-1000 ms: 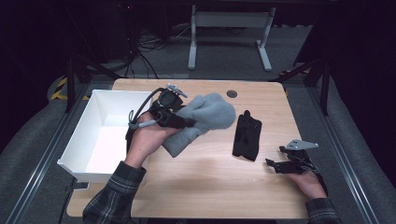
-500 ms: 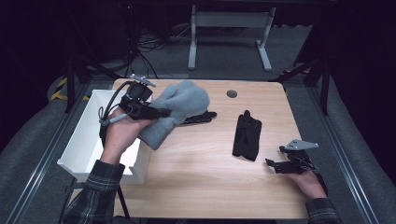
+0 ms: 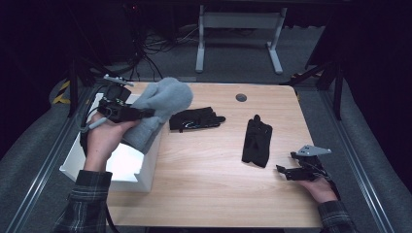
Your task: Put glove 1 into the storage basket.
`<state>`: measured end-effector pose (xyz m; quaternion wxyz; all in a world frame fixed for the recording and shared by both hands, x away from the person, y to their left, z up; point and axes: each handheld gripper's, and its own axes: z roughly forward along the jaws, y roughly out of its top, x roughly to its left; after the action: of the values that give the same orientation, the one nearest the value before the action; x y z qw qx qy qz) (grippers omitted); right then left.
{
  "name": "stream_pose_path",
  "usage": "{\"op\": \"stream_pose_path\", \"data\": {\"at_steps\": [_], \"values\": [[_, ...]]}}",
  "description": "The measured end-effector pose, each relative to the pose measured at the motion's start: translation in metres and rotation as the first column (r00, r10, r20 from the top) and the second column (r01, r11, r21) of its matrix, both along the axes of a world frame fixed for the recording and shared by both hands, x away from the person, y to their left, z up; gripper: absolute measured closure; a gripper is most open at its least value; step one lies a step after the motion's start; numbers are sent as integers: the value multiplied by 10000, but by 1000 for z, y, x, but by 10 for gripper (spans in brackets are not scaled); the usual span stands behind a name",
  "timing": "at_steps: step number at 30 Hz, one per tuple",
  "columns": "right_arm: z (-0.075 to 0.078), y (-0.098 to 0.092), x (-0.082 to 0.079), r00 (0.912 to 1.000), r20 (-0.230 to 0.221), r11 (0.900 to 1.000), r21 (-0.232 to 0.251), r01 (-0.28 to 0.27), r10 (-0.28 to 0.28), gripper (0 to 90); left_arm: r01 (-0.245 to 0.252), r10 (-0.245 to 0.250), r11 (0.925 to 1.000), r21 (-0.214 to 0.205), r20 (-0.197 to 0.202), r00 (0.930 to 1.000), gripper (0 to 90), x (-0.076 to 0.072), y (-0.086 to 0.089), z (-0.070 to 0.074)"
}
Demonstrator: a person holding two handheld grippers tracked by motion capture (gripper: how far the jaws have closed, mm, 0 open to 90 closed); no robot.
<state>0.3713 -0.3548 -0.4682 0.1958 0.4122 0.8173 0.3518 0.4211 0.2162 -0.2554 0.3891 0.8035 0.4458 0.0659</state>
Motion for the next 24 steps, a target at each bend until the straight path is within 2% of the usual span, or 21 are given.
{"op": "stream_pose_path", "data": {"at_steps": [1,4,9,10,12,16,20,24], "values": [[0,0,0,10000,-1,10000,0,-11,11,149,-280,281,9996,85,-46,9996,673,-1,10,-2],[0,0,0,10000,-4,10000,6,-28,28,149,-661,660,9978,-70,-186,9976,673,-1,24,-8],[0,0,0,10000,-3,10000,5,-29,29,149,-1199,1199,9928,33,-526,9914,673,0,45,-23],[0,0,0,10000,-3,10000,5,-29,29,149,-1199,1199,9928,33,-526,9914,673,0,45,-23],[0,0,0,10000,-2,10000,7,-28,28,149,-1615,1618,9868,105,-717,9842,673,1,56,-34],[0,0,0,10000,-1,10000,6,-31,31,149,-1939,1927,9810,6,-1112,9749,673,3,69,-51],[0,0,0,10000,-4,10000,7,-31,31,149,-2135,2139,9768,175,-1314,9680,673,4,75,-64],[0,0,0,10000,-7,10000,17,-24,24,148,-2383,2384,9710,208,-1675,9566,672,6,80,-81]]}}
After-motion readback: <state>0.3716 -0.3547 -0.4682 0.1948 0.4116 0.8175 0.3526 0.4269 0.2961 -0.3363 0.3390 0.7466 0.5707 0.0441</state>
